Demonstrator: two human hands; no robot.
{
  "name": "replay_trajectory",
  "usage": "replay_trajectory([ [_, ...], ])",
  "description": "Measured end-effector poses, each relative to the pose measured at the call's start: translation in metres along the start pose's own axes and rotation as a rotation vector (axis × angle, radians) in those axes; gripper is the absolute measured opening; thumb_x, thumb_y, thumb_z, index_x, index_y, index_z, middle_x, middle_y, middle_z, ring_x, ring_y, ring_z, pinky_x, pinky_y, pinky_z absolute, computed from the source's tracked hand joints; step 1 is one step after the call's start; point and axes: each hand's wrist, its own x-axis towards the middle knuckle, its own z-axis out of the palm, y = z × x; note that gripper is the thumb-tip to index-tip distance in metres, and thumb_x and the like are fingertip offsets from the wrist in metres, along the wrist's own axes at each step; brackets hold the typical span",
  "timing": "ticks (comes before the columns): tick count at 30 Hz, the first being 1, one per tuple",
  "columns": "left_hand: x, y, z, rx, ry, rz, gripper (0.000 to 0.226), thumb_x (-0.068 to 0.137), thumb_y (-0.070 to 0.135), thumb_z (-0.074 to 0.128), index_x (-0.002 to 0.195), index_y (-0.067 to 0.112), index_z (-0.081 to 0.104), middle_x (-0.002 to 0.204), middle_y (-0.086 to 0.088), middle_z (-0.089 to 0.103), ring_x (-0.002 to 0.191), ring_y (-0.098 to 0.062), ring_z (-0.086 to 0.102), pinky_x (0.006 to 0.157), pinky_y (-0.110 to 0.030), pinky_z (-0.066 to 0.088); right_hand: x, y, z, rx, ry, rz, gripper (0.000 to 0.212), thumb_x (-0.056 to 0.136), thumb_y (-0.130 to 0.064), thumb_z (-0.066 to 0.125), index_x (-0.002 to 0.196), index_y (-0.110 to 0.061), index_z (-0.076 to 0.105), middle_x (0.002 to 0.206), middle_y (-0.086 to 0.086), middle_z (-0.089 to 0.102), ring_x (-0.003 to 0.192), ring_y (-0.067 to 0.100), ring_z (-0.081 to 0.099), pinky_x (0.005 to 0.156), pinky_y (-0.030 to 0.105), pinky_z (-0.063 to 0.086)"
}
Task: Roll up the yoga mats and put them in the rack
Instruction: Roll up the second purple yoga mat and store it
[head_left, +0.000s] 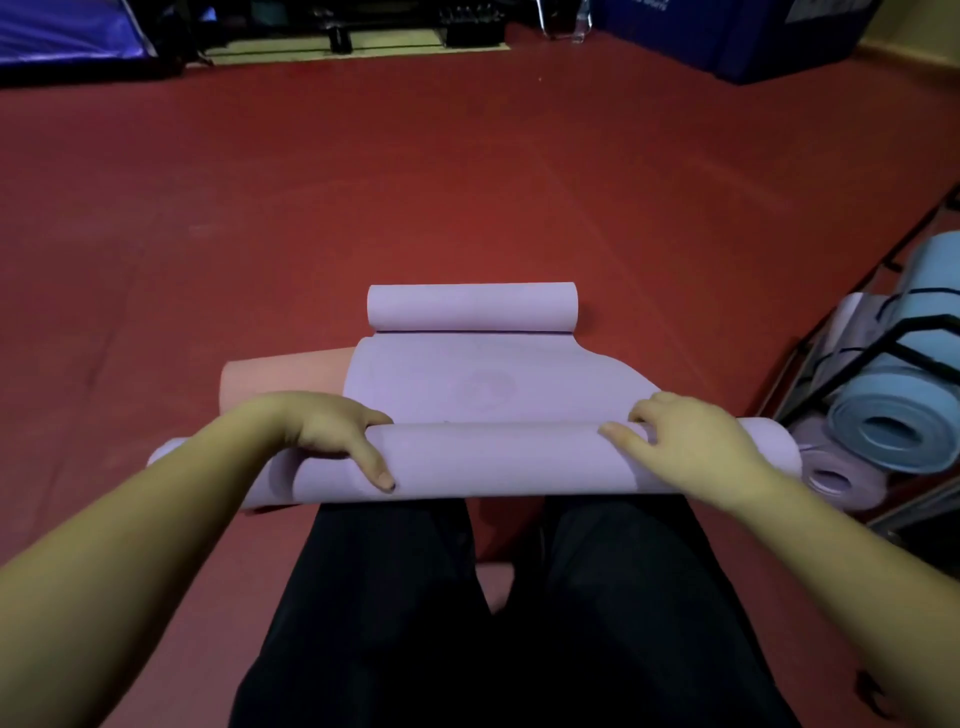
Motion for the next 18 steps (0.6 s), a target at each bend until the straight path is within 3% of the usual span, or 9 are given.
replay_trajectory([
  [3,0.003,0.001,-0.006,0.062,-0.009,0.000,0.077,0.038,0.068,0.088,0.106,0.038,0.067,0.118,0.012,0.059,0.112,-0.009,0.056,0.103,-0.035,0.045,-0.014,-0.005,0.011,-0.086,0.049,0.013,0.070,0.085,-0.072,0.029,0.103,-0.016,0.067,0.098,0.003,0.064,0.096,0.026,0.060,0.082,0.036,0.045],
  [5,0.005,0.001,-0.006,0.079,0.020,0.029,0.082,0.034,0.077,0.083,0.105,0.039,0.067,0.118,0.014,0.053,0.113,-0.007,0.053,0.104,-0.034,0.042,-0.012,-0.006,0.015,-0.083,0.091,0.051,0.074,0.085,-0.073,0.025,0.098,-0.015,0.069,0.092,0.003,0.065,0.091,0.026,0.061,0.078,0.037,0.046],
  [8,0.008,-0.006,-0.001,-0.027,0.117,0.070,0.078,0.039,0.068,0.087,0.108,0.040,0.063,0.115,0.011,0.062,0.108,-0.015,0.060,0.101,-0.037,0.046,0.001,-0.005,0.016,-0.103,0.131,0.087,0.080,0.082,-0.075,0.015,0.086,-0.017,0.070,0.084,0.003,0.065,0.084,0.027,0.062,0.067,0.034,0.040],
  [11,0.006,-0.012,0.003,-0.016,0.269,0.108,0.080,0.040,0.072,0.082,0.110,0.043,0.057,0.110,0.007,0.061,0.100,-0.022,0.060,0.092,-0.039,0.047,0.015,-0.004,0.013,-0.114,0.056,0.105,0.066,0.087,-0.071,0.023,0.082,-0.021,0.065,0.083,0.001,0.061,0.089,0.027,0.063,0.064,0.033,0.035],
  [13,0.003,-0.016,0.006,0.042,0.387,0.155,0.086,0.034,0.085,0.073,0.107,0.042,0.058,0.109,0.016,0.056,0.101,-0.009,0.055,0.089,-0.031,0.046,0.025,-0.004,0.010,-0.095,-0.012,0.122,0.061,0.091,-0.069,0.026,0.080,-0.021,0.063,0.079,-0.001,0.055,0.086,0.026,0.060,0.064,0.032,0.036],
  [15,0.000,-0.018,0.015,0.071,0.552,0.223,0.072,0.046,0.086,0.066,0.102,0.042,0.060,0.105,0.020,0.052,0.101,-0.001,0.048,0.089,-0.028,0.043,0.034,-0.003,0.006,-0.087,-0.089,0.145,0.064,0.093,-0.068,0.024,0.085,-0.021,0.068,0.082,-0.001,0.060,0.083,0.025,0.056,0.065,0.033,0.038],
  [17,-0.002,-0.018,0.033,0.193,0.758,0.301,0.057,0.068,0.077,0.053,0.110,0.039,0.062,0.103,0.018,0.050,0.100,-0.005,0.045,0.090,-0.034,0.043,0.042,-0.001,0.004,-0.060,-0.162,0.157,0.068,0.093,-0.069,0.022,0.085,-0.021,0.069,0.085,0.000,0.063,0.083,0.025,0.054,0.067,0.033,0.040],
  [18,-0.001,-0.017,0.044,0.309,0.862,0.330,0.060,0.075,0.073,0.047,0.118,0.033,0.062,0.105,0.014,0.051,0.101,-0.011,0.046,0.089,-0.039,0.044,0.046,0.001,0.002,-0.047,-0.197,0.162,0.070,0.093,-0.069,0.021,0.086,-0.020,0.070,0.087,0.000,0.064,0.084,0.025,0.054,0.070,0.034,0.041],
])
